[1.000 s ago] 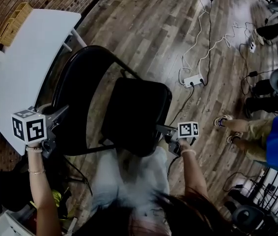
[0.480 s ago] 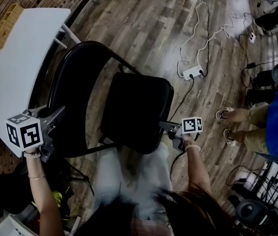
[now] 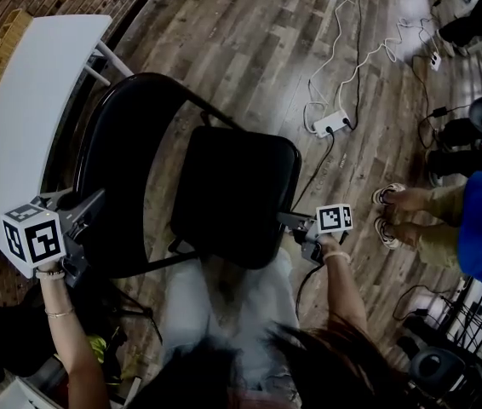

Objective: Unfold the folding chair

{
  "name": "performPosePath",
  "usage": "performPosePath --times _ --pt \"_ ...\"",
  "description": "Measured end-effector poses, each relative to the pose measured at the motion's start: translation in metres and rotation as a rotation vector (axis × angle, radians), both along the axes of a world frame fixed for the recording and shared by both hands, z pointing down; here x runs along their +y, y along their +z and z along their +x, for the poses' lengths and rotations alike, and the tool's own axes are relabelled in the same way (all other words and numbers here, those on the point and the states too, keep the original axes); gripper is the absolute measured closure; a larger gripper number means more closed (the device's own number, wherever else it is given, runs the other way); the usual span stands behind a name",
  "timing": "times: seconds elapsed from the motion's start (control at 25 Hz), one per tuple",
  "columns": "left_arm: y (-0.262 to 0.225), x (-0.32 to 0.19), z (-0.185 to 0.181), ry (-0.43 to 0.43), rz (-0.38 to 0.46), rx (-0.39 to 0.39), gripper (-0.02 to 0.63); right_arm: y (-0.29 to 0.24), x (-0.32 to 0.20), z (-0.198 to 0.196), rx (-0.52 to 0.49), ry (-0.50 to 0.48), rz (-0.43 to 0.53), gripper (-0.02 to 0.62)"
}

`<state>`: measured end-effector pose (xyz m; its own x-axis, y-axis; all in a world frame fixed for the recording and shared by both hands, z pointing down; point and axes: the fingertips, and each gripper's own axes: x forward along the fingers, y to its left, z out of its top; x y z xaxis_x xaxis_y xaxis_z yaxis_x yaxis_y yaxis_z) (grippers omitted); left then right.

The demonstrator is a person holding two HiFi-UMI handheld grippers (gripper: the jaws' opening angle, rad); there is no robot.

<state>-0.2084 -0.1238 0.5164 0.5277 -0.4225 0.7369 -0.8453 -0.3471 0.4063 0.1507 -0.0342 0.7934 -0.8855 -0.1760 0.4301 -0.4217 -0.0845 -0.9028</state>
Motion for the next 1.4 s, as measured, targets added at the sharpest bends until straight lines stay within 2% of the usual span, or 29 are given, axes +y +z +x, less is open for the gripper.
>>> performPosePath --times 0.4,0.6,0.76,0.92,1.24,1.4 --pt "0.004 0.001 0.007 0.005 -0.019 0.023 0.528 0.015 0.005 0.021 0.024 0.017 -0.018 0.385" --pt "0.006 0.001 0.009 0.009 -0.031 0.025 0.529 0.019 0.005 0.023 -0.006 0.015 0.005 0.383" --pt "0.006 0.002 0.013 0.017 -0.039 0.028 0.532 0.025 0.008 0.032 0.023 0.027 -0.02 0.382" --pt "0.009 0.004 0.016 0.021 -0.046 0.028 0.535 0.027 0.008 0.033 -0.003 0.026 -0.003 0.38" --pt "0.02 0.008 0.027 0.025 -0.052 0.03 0.535 0.048 0.016 0.06 0.086 0.081 -0.017 0.385" --pt "0.021 0.009 0.038 0.035 -0.06 0.036 0.54 0.051 0.018 0.07 0.071 0.129 -0.005 0.388"
